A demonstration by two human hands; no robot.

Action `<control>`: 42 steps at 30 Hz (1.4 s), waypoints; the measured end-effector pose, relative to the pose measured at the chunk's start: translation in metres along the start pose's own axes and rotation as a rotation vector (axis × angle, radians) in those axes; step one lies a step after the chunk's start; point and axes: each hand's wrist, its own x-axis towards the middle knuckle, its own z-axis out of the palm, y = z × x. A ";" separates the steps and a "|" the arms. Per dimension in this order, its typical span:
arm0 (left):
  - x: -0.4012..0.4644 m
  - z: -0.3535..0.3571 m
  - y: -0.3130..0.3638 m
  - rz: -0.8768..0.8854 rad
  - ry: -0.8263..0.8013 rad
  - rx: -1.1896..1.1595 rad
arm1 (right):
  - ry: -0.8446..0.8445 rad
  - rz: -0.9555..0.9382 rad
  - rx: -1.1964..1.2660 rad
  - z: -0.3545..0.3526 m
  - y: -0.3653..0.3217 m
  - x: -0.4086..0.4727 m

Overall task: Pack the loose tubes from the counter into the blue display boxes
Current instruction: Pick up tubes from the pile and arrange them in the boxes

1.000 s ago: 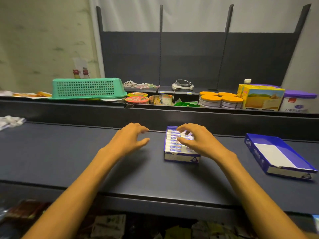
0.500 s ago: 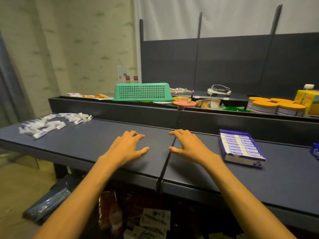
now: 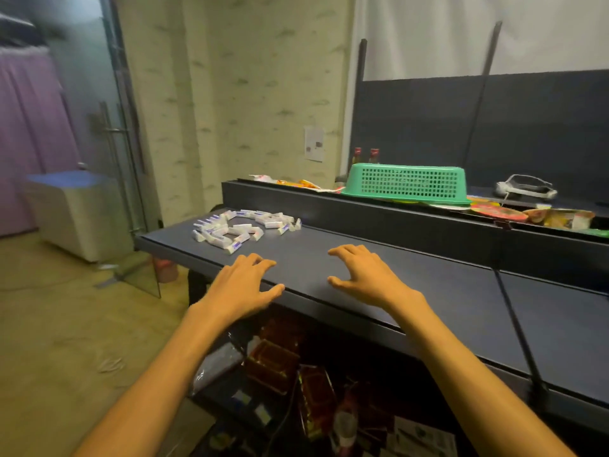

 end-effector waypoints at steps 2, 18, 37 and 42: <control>0.001 0.002 -0.029 -0.032 -0.003 0.001 | -0.018 -0.025 -0.007 0.012 -0.018 0.024; 0.117 0.023 -0.169 -0.045 -0.004 -0.071 | -0.038 0.030 0.044 0.076 -0.035 0.194; 0.255 0.059 -0.211 0.226 -0.147 -0.110 | 0.049 0.372 0.038 0.092 -0.027 0.259; 0.268 0.070 -0.215 0.299 -0.170 -0.110 | 0.085 0.494 0.014 0.097 -0.043 0.253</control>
